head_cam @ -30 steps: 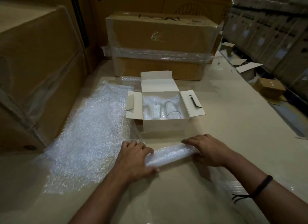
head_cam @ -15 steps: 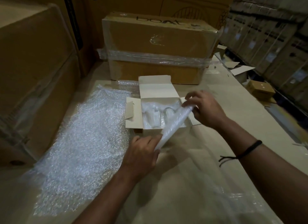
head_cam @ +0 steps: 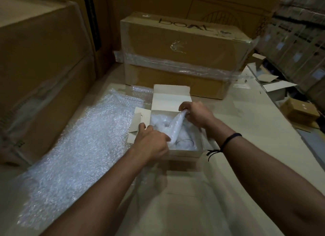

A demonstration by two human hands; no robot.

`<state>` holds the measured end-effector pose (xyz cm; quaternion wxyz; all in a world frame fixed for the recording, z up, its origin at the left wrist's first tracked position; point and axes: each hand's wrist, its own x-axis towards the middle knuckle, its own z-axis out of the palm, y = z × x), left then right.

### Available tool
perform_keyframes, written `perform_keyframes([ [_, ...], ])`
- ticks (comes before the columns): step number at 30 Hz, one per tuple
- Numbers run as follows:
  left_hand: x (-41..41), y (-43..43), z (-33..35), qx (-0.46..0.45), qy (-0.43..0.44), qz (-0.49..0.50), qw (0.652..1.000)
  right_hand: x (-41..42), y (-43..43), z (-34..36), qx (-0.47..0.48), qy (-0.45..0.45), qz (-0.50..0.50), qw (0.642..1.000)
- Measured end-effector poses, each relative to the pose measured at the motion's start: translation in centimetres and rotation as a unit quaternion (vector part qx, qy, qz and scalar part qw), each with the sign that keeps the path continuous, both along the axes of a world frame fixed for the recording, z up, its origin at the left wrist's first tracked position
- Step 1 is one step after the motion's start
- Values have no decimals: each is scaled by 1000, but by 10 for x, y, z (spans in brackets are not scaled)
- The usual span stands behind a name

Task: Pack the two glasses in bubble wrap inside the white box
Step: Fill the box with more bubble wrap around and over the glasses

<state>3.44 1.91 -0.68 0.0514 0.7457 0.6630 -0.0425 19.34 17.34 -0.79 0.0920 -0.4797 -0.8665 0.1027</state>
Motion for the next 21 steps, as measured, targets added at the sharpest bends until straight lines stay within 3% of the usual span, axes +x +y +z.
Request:
perform_keyframes([
  [4,11,2,-9,-27,-9,9,1000,-8,2,-7,43,-52,48,997],
  [8,20,-2,-15,0,-29,11,1000,-10,-3,-8,157,-129,108,973],
  [11,21,-8,-22,78,-58,31,995,-2,-4,-15,185,-126,135,965],
  [14,21,-13,-26,201,-174,80,961,7,-1,-17,193,-115,118,967],
  [16,21,-13,-27,253,-187,71,946,9,-1,-18,193,-118,114,967],
  [18,24,-13,-27,229,-152,46,960,9,-3,-19,190,-122,114,967],
  [21,28,-13,-23,121,-99,42,987,6,-7,-18,187,-121,97,970],
])
